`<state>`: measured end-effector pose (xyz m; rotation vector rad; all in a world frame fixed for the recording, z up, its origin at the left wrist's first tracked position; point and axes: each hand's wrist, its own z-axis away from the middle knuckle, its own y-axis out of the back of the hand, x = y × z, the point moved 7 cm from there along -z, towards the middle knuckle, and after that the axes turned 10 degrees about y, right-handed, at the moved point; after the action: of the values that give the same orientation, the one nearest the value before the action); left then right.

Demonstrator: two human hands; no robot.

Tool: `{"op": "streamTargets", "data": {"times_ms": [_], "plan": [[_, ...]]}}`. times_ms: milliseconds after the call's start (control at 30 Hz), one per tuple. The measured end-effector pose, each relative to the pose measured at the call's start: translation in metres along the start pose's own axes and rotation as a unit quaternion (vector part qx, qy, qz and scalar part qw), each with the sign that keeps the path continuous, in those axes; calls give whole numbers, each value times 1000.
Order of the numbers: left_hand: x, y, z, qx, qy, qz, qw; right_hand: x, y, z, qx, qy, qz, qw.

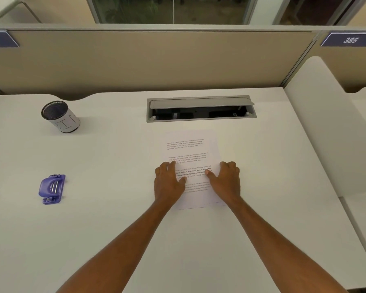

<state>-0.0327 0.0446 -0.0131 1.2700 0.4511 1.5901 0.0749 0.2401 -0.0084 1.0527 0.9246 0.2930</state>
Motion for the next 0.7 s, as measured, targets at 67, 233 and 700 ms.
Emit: {"op": "streamTargets", "data": {"times_ms": [67,233,700], "plan": [[3,-1,0,-6,-7,10,1000,-5,-1,1,-4,4,1,1000],[3,4,1,-6,-35,34,999,-5,6,1,3,-5,40,999],[2,-4,4,-42,-104,-154,982,-9,-4,7,25,-62,-52,996]]}}
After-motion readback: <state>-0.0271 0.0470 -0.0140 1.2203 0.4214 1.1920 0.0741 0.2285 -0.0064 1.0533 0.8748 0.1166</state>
